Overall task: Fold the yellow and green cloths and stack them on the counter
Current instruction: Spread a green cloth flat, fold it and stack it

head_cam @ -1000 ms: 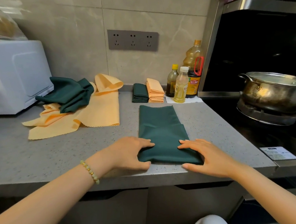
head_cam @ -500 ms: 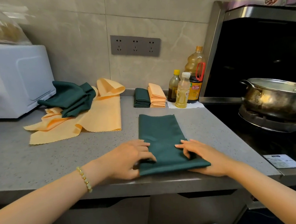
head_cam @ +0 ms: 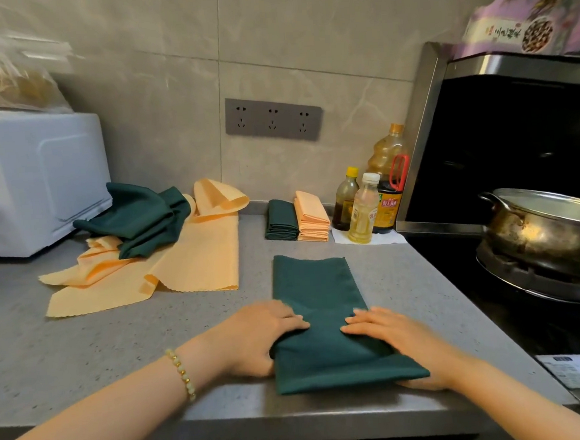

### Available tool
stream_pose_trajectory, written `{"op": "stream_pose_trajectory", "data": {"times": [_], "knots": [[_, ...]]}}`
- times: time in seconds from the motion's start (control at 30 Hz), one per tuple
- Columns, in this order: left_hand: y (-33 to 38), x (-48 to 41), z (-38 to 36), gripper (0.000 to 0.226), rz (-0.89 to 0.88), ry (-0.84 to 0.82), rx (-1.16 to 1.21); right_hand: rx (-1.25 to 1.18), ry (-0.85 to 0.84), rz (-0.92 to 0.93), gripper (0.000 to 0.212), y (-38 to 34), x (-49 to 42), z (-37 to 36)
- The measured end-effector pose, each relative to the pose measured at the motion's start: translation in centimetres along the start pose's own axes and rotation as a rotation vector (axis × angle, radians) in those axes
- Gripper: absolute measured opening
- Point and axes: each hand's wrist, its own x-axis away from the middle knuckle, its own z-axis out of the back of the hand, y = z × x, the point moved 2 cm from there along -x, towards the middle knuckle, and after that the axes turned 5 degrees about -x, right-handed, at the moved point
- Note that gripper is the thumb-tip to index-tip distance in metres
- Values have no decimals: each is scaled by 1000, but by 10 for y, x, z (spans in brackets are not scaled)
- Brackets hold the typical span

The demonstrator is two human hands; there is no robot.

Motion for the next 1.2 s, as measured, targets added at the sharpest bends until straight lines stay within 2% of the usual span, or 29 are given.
{"op": "stream_pose_trajectory", "data": {"times": [0.07, 0.13, 0.23, 0.27, 0.33, 0.4, 0.47, 0.53, 0.63, 0.77, 0.93, 1.03, 1.07, 1.1, 1.17, 1.2], "knots": [[-2, 1, -6, 57, 26, 15, 70, -64, 36, -26, 50, -1, 5, -2], [-8, 0, -12, 53, 54, 48, 124, -140, 74, -13, 43, -2, -2, 2], [-17, -5, -16, 36, 139, 97, 306, -526, 97, -182, 19, 1, -17, 13], [-21, -11, -15, 27, 173, 127, 401, -590, 140, -188, 15, 3, -26, 18], [-29, -23, -12, 22, 293, 228, 633, -598, 250, -259, 12, 5, -43, 30], [-42, -37, -10, 24, 503, 333, 808, -585, 295, -438, 9, 15, -63, 35], [-53, -46, -12, 29, 731, 298, 872, -443, 259, -615, 34, 30, -84, 31], [-57, -49, -15, 29, 837, 212, 924, -346, 264, -690, 37, 40, -95, 23], [-61, -50, -16, 22, 851, 168, 975, -302, 333, -711, 32, 41, -99, 17], [-56, -47, -16, 11, 873, 231, 1022, -308, 377, -708, 28, 37, -98, 14], [-43, -36, -10, 14, 914, 202, 1071, -342, 380, -700, 27, 34, -90, 8], [-39, -28, -7, 24, 926, 153, 1117, -330, 356, -724, 26, 27, -82, 8], [-39, -26, -4, 27, 919, 140, 1063, -264, 364, -727, 25, 22, -80, 10], [-39, -25, 3, 30, 900, 134, 900, -177, 401, -719, 23, 15, -80, 14], [-40, -31, 17, 36, 848, 188, 427, -71, 536, -631, 22, 0, -83, 24], [-38, -38, 23, 38, 816, 253, 300, -81, 586, -564, 27, -7, -88, 27]]}}
